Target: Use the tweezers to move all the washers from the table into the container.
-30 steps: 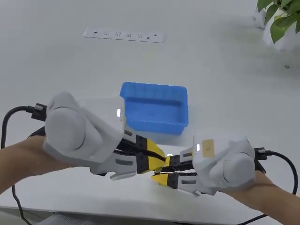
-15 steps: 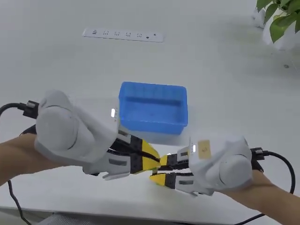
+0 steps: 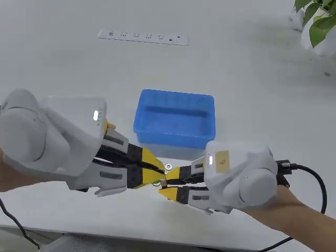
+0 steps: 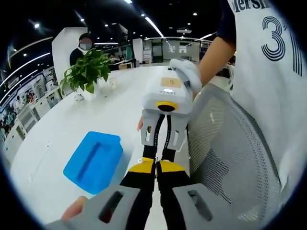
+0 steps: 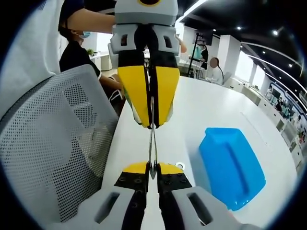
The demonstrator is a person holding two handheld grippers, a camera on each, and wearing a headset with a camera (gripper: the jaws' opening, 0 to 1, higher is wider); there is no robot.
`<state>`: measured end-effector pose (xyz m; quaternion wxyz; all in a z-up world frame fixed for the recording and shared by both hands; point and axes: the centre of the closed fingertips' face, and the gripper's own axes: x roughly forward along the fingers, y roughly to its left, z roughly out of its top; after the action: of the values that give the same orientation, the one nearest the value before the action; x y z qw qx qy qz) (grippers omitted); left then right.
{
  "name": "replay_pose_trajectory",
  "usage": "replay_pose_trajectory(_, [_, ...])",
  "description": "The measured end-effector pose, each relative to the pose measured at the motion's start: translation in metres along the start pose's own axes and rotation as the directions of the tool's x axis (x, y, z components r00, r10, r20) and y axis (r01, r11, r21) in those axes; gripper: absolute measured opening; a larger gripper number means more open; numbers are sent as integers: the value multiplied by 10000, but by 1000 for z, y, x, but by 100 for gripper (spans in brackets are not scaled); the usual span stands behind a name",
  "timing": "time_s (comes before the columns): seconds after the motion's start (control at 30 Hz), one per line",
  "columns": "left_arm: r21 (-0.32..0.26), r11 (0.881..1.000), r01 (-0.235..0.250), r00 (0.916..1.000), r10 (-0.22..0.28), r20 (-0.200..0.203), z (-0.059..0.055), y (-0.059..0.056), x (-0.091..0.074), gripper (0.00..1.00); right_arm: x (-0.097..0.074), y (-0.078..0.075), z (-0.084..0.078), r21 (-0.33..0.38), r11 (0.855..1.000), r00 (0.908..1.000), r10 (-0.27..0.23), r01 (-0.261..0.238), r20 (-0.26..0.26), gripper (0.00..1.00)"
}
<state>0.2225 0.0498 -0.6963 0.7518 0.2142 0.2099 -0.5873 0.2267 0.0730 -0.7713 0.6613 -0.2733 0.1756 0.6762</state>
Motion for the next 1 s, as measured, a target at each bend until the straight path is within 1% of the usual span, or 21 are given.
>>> replay_pose_trajectory(0.03, [-155,9998,102,9999,-101,23,0,-1,0,6,0,0,0,4,10000,10000,14,-14,-5,7])
replay_pose_trajectory(0.07, [-181,9998,108,9999,-108,36,1,-1,0,6,0,0,0,-47,10000,10000,45,-45,-26,7])
replay_pose_trajectory(0.1, [-130,9999,61,10000,-60,54,1,-1,0,6,0,1,0,-88,9999,9999,87,-87,-56,7])
replay_pose_trajectory(0.17, [-204,9997,107,9997,-103,204,4,-1,1,7,-1,2,0,-131,9998,9998,154,-156,-107,7])
replay_pose_trajectory(0.3, [-214,9996,179,9996,-174,241,6,0,3,6,-1,2,1,-52,9998,9998,198,-199,-73,7])
replay_pose_trajectory(0.37, [-214,9993,308,9993,-304,217,6,-2,4,6,-1,2,1,-114,9997,9997,211,-212,-108,7])
replay_pose_trajectory(0.5, [-221,9991,355,9993,-353,127,5,-3,4,5,-1,4,0,30,9996,9996,263,-263,-57,7])
replay_pose_trajectory(0.6, [-191,9990,415,9991,-413,96,5,-4,3,5,0,5,1,-4,9997,9997,255,-255,-13,7])
replay_pose_trajectory(0.77, [51,9992,390,9992,-390,-1,5,-6,-3,5,3,5,7,11,9998,9996,177,-177,212,8])
replay_pose_trajectory(1.0, [146,9997,187,9998,-185,-95,-1,-3,-9,5,12,3,14,-293,9996,9997,54,-47,248,9])
